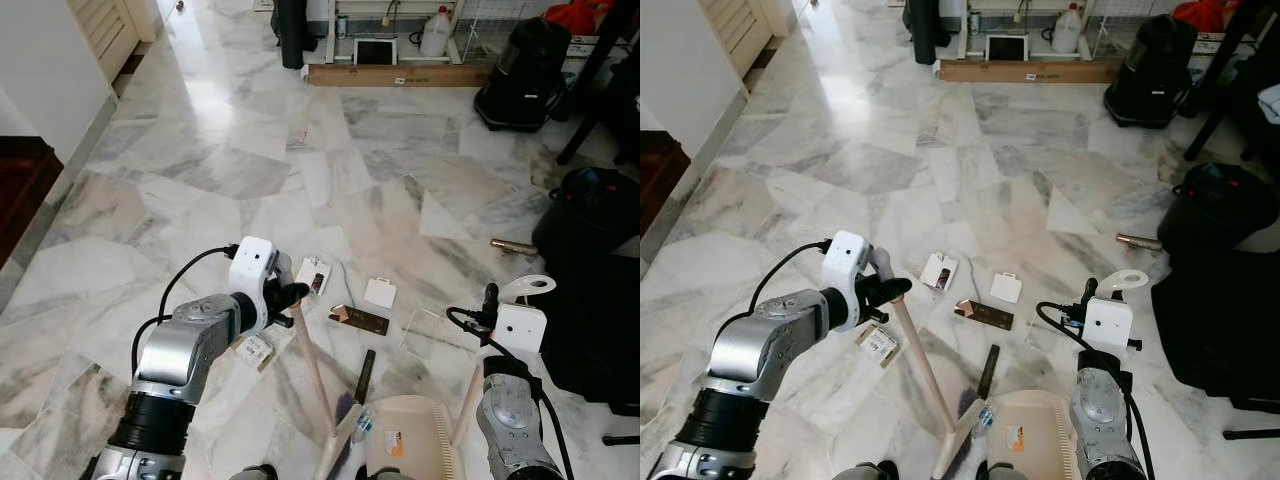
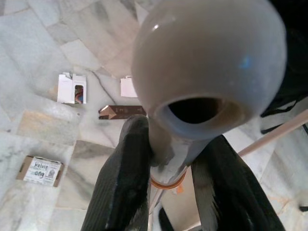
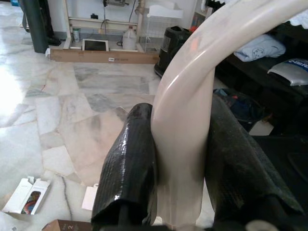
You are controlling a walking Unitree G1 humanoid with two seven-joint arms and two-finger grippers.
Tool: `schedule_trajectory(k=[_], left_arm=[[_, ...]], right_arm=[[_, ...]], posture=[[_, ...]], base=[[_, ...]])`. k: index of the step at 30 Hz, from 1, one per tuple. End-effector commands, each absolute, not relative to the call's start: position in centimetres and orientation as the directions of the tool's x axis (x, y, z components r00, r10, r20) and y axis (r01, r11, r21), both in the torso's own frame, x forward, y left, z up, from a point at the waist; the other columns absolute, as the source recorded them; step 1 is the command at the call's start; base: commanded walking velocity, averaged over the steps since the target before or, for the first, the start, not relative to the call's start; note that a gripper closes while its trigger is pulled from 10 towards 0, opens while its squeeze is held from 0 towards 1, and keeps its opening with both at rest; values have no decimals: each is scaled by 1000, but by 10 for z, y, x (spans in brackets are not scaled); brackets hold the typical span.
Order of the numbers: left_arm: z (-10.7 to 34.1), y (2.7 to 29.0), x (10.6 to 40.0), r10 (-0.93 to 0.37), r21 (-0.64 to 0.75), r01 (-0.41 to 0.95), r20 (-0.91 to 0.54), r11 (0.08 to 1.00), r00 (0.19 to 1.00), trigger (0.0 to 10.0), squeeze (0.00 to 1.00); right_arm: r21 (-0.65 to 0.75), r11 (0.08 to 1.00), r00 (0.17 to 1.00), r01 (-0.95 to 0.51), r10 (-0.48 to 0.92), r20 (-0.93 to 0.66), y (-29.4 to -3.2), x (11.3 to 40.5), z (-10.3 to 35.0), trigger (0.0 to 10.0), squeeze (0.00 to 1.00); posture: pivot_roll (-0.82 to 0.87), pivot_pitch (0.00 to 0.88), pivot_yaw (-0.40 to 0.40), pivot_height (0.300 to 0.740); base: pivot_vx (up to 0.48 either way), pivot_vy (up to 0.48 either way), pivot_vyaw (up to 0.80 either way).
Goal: Sweep floor
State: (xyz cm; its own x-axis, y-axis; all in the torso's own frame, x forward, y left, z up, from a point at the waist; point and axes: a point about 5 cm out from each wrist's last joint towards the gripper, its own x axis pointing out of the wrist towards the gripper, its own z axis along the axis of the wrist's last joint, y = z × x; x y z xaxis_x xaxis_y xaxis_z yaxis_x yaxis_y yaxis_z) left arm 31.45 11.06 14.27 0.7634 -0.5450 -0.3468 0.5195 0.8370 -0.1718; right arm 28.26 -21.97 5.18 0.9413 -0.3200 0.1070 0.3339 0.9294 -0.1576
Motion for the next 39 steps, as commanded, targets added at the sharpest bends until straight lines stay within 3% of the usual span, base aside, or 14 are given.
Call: schedule_trajectory(k=[1, 12, 19, 25, 30, 35, 39], left_arm=[[146, 101, 314, -594, -267, 532, -311, 804, 742, 10000, 0], [167, 88, 315, -668, -477, 522, -209, 707, 715, 10000, 0], [175, 84, 316, -670, -499, 525, -163, 689, 724, 10000, 0], [204, 104, 330, -514, -430, 462, -5, 776, 858, 10000, 0], [227, 122, 334, -418, -294, 431, 110, 853, 902, 10000, 0], [234, 151, 335, -215, -98, 241, 217, 966, 952, 10000, 0], [215, 148, 332, -288, 87, 278, 132, 957, 949, 10000, 0]], right_arm=[[-140, 932, 942, 335, -328, 77, -217, 278, 44, 10000, 0], [-133, 934, 943, 332, -325, 73, -215, 280, 45, 10000, 0], [-126, 935, 943, 331, -325, 70, -214, 281, 45, 10000, 0], [-124, 934, 942, 334, -328, 69, -215, 280, 44, 10000, 0], [-119, 935, 943, 333, -328, 66, -214, 280, 44, 10000, 0], [-116, 937, 944, 329, -323, 64, -213, 281, 43, 10000, 0], [-117, 937, 944, 330, -325, 62, -215, 280, 43, 10000, 0]], posture=[[135, 163, 17, 740], [139, 165, 15, 740], [138, 163, 15, 740], [140, 164, 14, 740], [145, 159, 13, 740], [146, 154, 12, 740], [147, 151, 12, 740]], base=[[0, 0, 0], [0, 0, 0], [0, 0, 0], [0, 0, 0], [0, 0, 0], [0, 0, 0], [0, 0, 0]])
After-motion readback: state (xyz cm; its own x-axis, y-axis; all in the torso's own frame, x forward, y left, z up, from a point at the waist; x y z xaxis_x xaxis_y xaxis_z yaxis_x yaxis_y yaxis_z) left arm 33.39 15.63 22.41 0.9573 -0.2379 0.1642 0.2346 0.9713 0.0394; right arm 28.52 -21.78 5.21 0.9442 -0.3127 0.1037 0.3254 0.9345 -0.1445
